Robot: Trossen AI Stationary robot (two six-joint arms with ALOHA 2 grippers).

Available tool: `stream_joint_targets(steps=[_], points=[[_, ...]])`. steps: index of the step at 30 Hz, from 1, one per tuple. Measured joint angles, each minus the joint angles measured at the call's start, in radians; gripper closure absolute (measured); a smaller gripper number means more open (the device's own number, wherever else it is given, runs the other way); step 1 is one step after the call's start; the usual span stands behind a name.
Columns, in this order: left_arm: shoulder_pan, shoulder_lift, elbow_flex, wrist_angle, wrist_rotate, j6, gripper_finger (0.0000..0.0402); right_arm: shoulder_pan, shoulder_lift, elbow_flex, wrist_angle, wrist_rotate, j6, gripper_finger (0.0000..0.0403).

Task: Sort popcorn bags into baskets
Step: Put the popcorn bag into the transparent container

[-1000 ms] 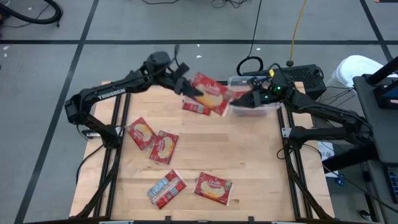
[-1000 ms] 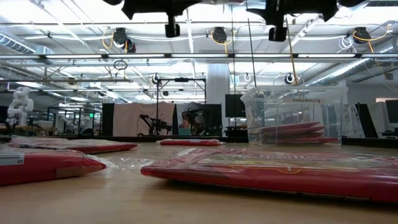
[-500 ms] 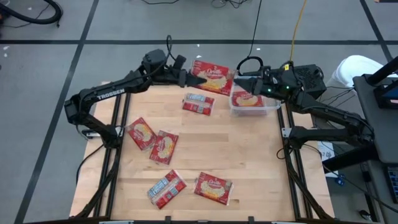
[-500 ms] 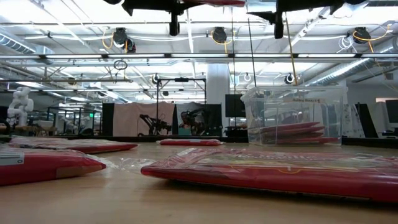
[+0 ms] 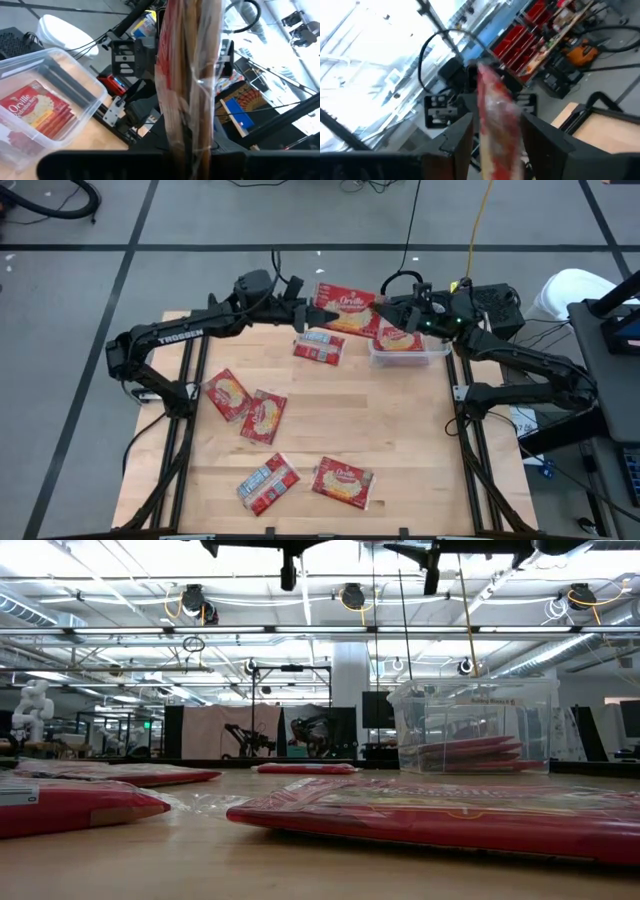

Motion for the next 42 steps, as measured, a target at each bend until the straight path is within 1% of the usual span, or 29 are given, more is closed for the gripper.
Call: stream_joint_targets(steps=[4,10,12,16,19,22,26,30,34,38,42], points=[[-0.003,0.0,0.0,-0.002,-0.005,0.002,0.0377,0.022,0.033,0.0,0.009,-0.01,0.003,0.0292],[0.0,0.0,0.0,-0.02,-0.006,0.003,0.033,0.04,0.053,0.0,0.008,-0.009,0.007,0.0381],[0.006,0.0,0.0,-0.027,-0.006,0.02,0.0313,0.04,0.05,0.0,0.007,-0.009,0.007,0.0394],[0.012,-0.009,0.0,-0.027,-0.006,0.073,0.0261,0.028,0.024,0.0,-0.043,-0.012,0.059,0.0383],[0.031,-0.01,0.0,-0.048,0.0,0.055,0.0212,0.003,-0.023,0.0,-0.156,-0.038,0.077,0.0383],[0.059,-0.009,0.0,-0.084,0.044,0.056,0.0168,-0.029,-0.084,0.0,-0.288,-0.065,0.082,0.039],[0.086,-0.01,0.0,-0.186,0.064,0.064,0.0131,-0.086,-0.156,0.0,-0.412,-0.09,0.081,0.0393],[0.099,-0.01,0.0,-0.284,0.029,0.103,0.012,-0.169,-0.187,0.001,-0.493,-0.17,0.083,0.0393],[0.1,-0.009,0.0,-0.365,-0.004,0.132,0.0119,-0.251,-0.171,0.031,-0.588,-0.246,0.061,0.0393],[0.096,-0.009,0.0,-0.427,-0.035,0.146,0.0119,-0.336,-0.11,0.114,-0.682,-0.328,-0.043,0.0393],[0.095,-0.009,0.0,-0.447,-0.058,0.142,0.0119,-0.429,-0.008,0.199,-0.833,-0.455,-0.186,0.0393]])
